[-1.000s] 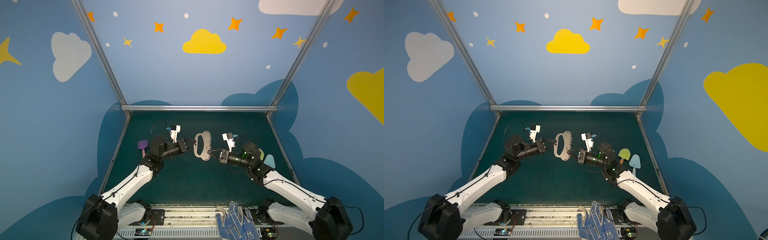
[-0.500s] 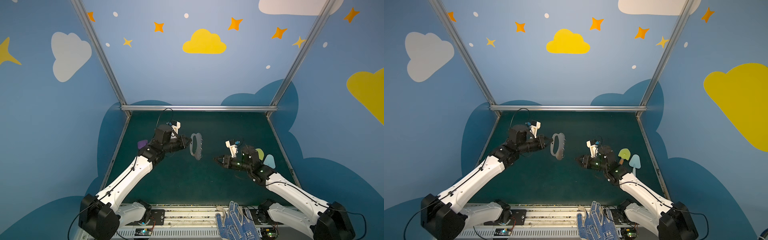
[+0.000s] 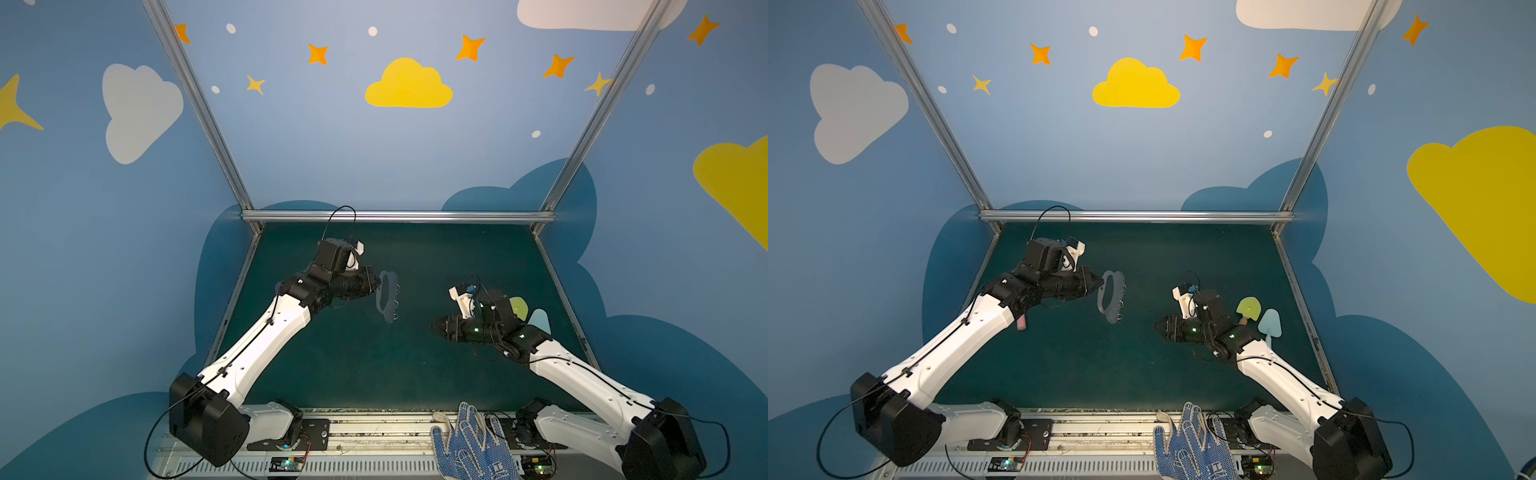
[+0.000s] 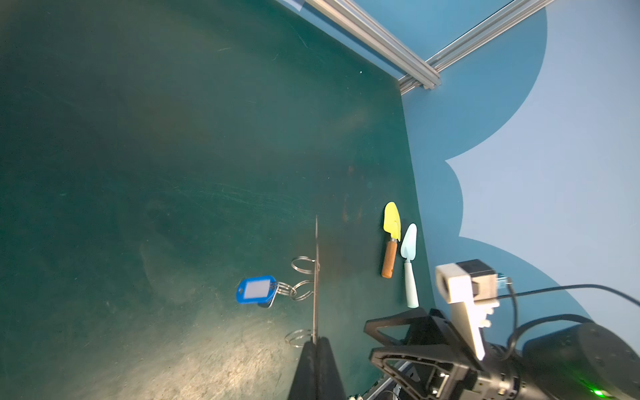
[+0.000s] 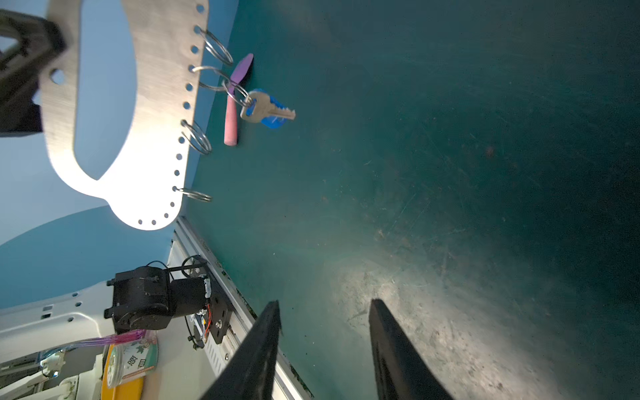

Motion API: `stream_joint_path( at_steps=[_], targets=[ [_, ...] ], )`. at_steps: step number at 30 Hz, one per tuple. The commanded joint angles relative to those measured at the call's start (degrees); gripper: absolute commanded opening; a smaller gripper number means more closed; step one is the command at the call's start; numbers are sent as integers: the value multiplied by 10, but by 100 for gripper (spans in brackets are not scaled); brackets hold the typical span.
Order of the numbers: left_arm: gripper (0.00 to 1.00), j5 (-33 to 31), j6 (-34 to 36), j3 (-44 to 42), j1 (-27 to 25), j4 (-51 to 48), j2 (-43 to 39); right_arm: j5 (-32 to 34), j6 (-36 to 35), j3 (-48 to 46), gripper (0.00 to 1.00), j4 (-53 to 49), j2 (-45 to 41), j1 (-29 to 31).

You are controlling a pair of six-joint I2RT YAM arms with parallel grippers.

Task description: Put the keys on the keyring

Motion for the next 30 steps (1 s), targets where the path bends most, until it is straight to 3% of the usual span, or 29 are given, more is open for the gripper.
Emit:
stream_joint_path(
  at_steps=[1,12,16,21,30],
  targets=[
    [4,15,-7,11,-4,13,21,2,-12,1,46,4,-6,-2],
    [4,43,-54,92,-55,103,192,93,5,-29,48,-35,-90,-7],
    [4,81,-73,115,-50,145,255,105,14,-41,49,-39,-114,-11],
    [4,132,-132,60,-23,270,308,107,21,-43,49,-39,-124,-12],
    [4,126,-133,-31,11,301,311,100,22,-29,49,-27,-121,-13]
  ],
)
